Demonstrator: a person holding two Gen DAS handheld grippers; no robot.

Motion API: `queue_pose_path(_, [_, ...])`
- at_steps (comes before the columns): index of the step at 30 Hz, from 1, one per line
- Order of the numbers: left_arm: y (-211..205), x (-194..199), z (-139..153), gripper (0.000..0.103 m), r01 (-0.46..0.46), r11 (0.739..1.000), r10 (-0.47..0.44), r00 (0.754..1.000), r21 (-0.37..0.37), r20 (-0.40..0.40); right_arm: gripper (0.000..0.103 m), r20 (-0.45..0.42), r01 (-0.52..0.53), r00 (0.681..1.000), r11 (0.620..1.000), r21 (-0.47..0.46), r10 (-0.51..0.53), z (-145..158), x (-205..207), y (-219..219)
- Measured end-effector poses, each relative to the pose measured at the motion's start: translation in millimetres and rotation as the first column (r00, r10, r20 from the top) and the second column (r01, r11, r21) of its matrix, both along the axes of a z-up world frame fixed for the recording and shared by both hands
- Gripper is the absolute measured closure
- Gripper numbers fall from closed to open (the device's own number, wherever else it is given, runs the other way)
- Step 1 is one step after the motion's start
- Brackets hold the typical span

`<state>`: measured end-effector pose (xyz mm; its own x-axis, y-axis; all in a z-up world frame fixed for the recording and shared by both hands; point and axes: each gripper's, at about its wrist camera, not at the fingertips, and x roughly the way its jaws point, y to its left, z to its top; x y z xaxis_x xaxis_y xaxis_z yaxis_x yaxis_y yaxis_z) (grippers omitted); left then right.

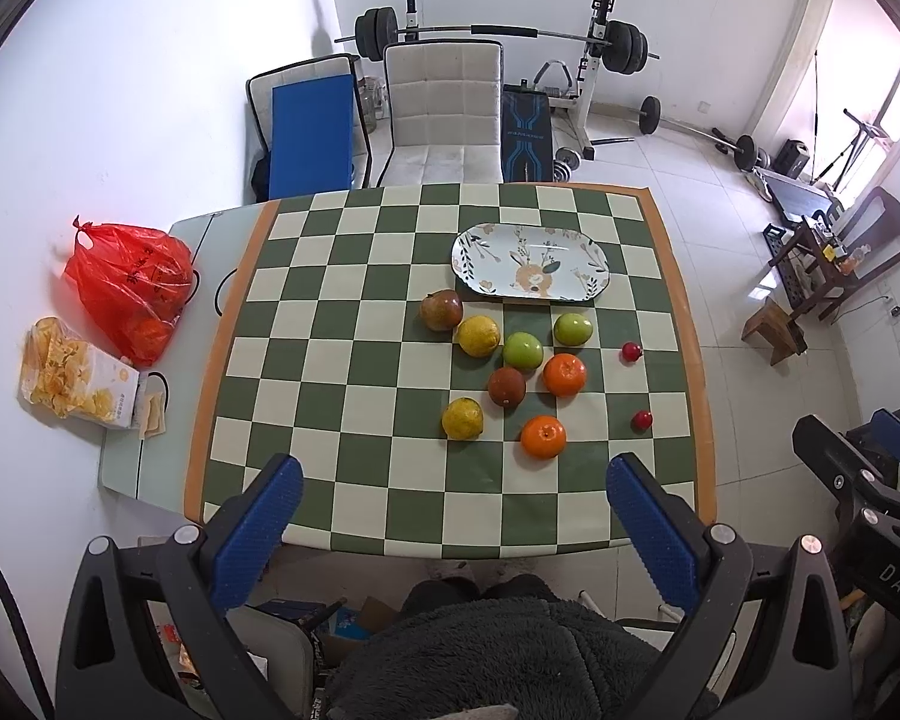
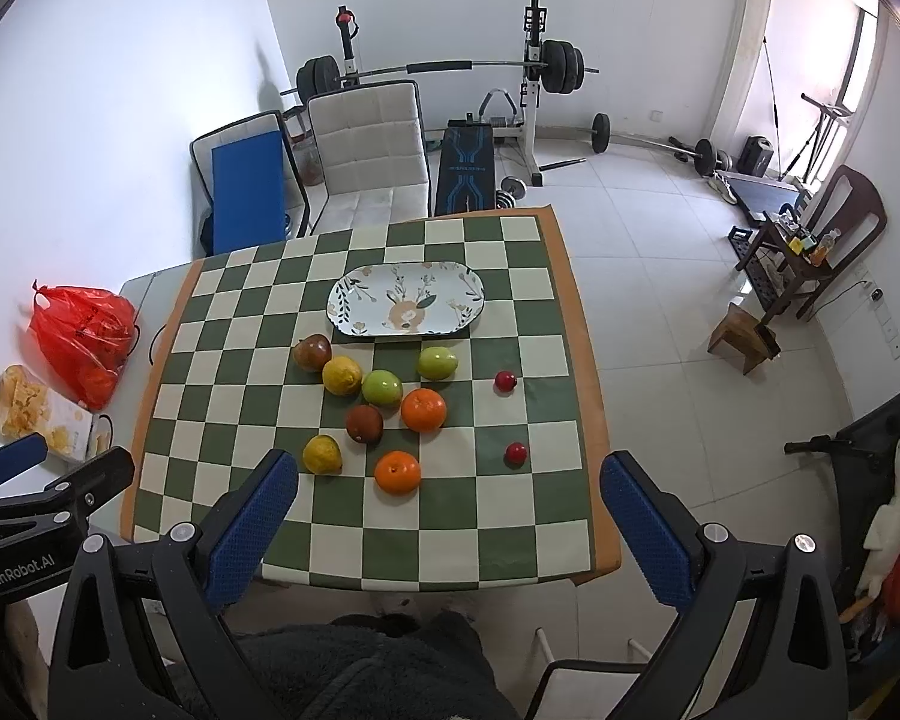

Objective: Organize fruits

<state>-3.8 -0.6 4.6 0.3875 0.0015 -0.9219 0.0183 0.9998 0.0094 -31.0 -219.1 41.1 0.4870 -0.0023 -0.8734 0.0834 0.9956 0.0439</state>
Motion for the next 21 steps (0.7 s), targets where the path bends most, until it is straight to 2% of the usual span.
queue_pose_path(10, [0.9, 5.4, 1.7, 0.0, 0.012, 1.0, -0.012, 1.0, -0.012, 0.009, 0.0, 0.001, 0.001, 1.0, 1.0, 0.007, -0.001, 1.4, 2.5, 4.1])
queue_pose_path(13, [11.3, 28.7, 5.6, 0.0, 0.006, 1.0, -0.007, 0.999, 0.027, 0.053, 0.0, -0.002, 0.005, 1.0, 1.0, 0.017, -0.005, 2.8, 2.9, 14.0])
queue_pose_path(14, [21.0, 46.3, 2.7, 0.0, 0.002, 0.998, -0.007, 0.998, 0.061, 0.067, 0.0, -0.005, 0.005, 1.0, 1.0, 0.02, -0.005, 0.5, 7.6, 16.7])
queue_pose_path(18, [33.5, 89.4, -40.4, 0.0, 0.004, 0.979, -0.017, 0.998, 0.204, 0.063, 0.0, -0.034, 0.015, 0.999, 0.998, 0.058, -0.013, -33.9, 26.1, 19.9])
queue_pose_path(21, [35.6, 113.8, -95.5, 0.0, 0.047, 0.969, -0.042, 0.999, 0.243, -0.022, 0.0, -0.095, 0.032, 0.995, 0.994, 0.109, -0.022, -79.1, 50.5, 23.6])
